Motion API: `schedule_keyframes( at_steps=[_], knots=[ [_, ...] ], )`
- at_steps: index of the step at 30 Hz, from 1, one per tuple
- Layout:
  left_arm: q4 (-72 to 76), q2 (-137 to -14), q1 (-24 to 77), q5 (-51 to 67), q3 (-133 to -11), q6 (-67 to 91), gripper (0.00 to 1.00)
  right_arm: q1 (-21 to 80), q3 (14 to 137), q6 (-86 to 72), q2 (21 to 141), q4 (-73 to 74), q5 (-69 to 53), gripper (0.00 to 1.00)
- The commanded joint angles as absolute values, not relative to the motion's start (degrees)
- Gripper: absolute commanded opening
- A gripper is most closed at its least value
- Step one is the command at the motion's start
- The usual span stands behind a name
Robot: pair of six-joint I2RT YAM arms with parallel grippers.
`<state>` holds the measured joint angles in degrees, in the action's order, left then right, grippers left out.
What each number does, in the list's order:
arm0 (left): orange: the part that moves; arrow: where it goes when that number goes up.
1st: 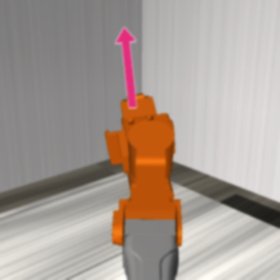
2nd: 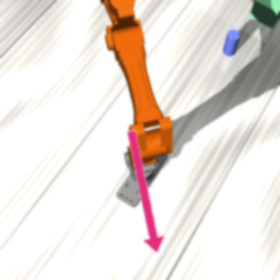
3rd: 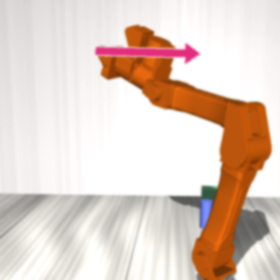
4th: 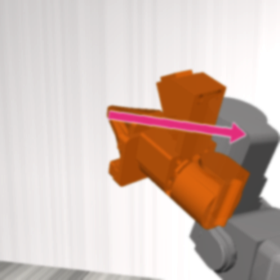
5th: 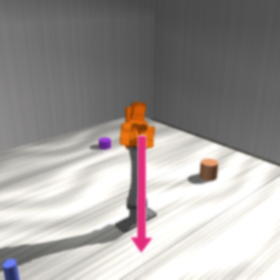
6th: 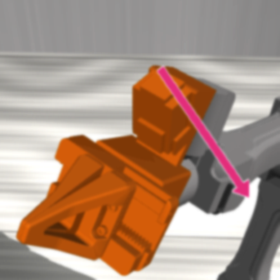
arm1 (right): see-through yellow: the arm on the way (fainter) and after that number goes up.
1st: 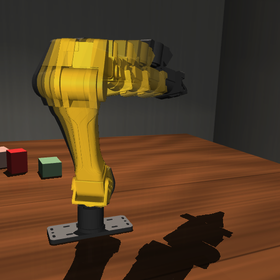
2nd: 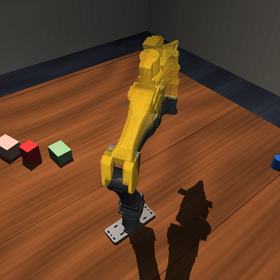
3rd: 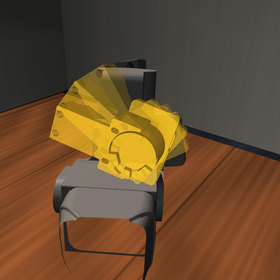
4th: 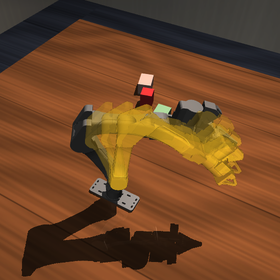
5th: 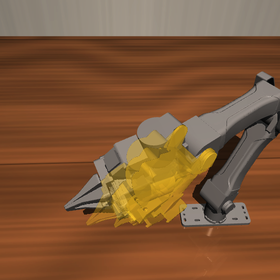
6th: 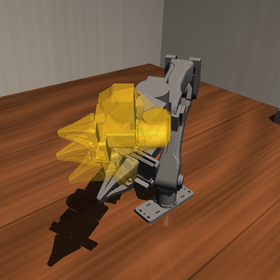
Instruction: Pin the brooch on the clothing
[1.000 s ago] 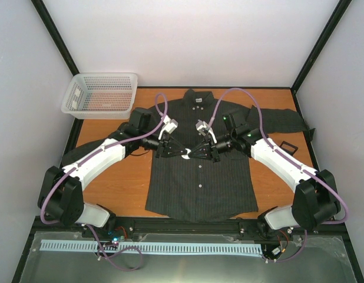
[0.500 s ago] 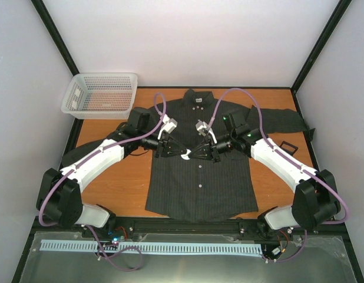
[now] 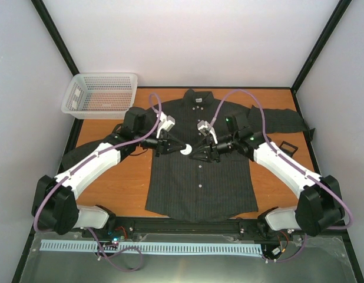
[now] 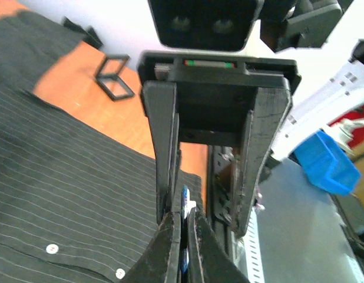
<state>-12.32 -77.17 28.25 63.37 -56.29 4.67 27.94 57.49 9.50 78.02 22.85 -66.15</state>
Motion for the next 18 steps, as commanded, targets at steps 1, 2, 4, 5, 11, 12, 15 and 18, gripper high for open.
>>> schedule_keyframes(
  at_steps=[1,2,4,5,11,12,15,18],
  knots=[
    [-0.92,-71.42,28.56,52.86,-53.63,11.77,0.01,28.13,53.23,0.7,73.07,13.25,-58.55,0.49],
    [0.96,-70.67,28.52,50.95,-52.9,13.05,0.01,28.13,51.93,-2.19,72.22,9.96,-57.2,0.58],
    [4.87,-69.56,28.5,46.61,-51.67,16.3,0.01,28.21,49.24,-9.95,70.37,3.04,-51.68,0.78],
    [6.28,-69.26,28.41,45.77,-51.34,17.76,0.01,28.21,47.98,-13.37,69.57,-0.63,-50.13,0.82],
    [16.62,-68.71,27.93,43.71,-49.93,30.71,0.01,28.86,43.93,-32.46,69.79,-20.15,-49.24,0.67],
    [18.3,-68.84,27.95,43.87,-49.74,32.53,0.01,29.74,43.87,-33.69,70.05,-22.07,-49.21,0.65],
    [24.44,-69.52,27.69,46.42,-48.59,37.82,0.01,30.84,44.2,-34.42,70.8,-24.96,-48.37,0.54],
    [26.84,-70.36,27.56,48.4,-48.1,40.13,0.01,30.85,44.66,-35.21,71.06,-26.68,-47.25,0.44]
  ],
)
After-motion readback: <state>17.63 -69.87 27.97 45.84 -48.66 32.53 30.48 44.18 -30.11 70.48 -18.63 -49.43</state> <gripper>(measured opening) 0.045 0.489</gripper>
